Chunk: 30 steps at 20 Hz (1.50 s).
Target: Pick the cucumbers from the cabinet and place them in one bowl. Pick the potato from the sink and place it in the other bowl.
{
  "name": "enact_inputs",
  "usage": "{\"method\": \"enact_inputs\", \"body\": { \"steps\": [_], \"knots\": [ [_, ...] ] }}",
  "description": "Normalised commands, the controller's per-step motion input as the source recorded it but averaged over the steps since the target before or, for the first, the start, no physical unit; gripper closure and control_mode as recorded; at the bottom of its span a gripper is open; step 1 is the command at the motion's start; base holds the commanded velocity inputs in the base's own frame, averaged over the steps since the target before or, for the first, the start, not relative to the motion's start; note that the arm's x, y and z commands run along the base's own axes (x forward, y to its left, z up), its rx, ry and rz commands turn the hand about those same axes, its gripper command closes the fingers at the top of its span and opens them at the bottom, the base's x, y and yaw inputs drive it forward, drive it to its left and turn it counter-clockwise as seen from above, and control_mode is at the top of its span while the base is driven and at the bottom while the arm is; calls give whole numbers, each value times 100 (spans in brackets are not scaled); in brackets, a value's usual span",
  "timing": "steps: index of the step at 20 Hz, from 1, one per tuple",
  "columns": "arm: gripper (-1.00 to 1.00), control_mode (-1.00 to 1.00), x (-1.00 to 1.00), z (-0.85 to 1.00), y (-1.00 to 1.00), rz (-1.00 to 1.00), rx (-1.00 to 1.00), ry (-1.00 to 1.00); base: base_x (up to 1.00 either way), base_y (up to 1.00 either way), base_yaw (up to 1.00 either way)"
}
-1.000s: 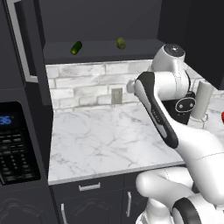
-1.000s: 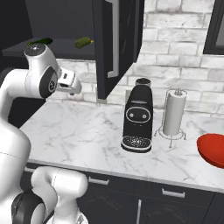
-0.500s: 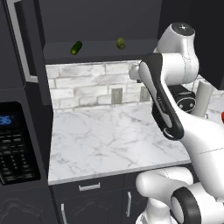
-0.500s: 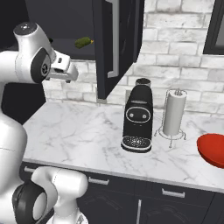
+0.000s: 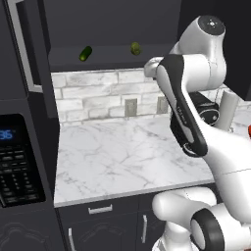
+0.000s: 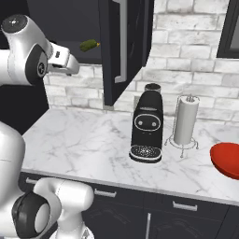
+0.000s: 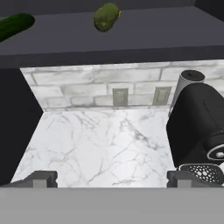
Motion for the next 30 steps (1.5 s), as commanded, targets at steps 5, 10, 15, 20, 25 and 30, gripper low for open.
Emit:
{"method": "enact_inputs", "body": {
  "steps": [5,10,15,20,25,30],
  "knots": [
    [-100,-100,10,24,12,0,0,-22,0,0,0],
    [-100,-100,33,48,1,0,0,-3,0,0,0],
    [-100,-100,54,32,0,0,0,0,0,0,0],
    [-100,-100,54,5,0,-1,0,0,0,0,0],
    [-100,-100,54,0,0,0,0,0,0,0,0],
    [-100,-100,53,0,2,0,0,0,0,0,0]
  ]
}}
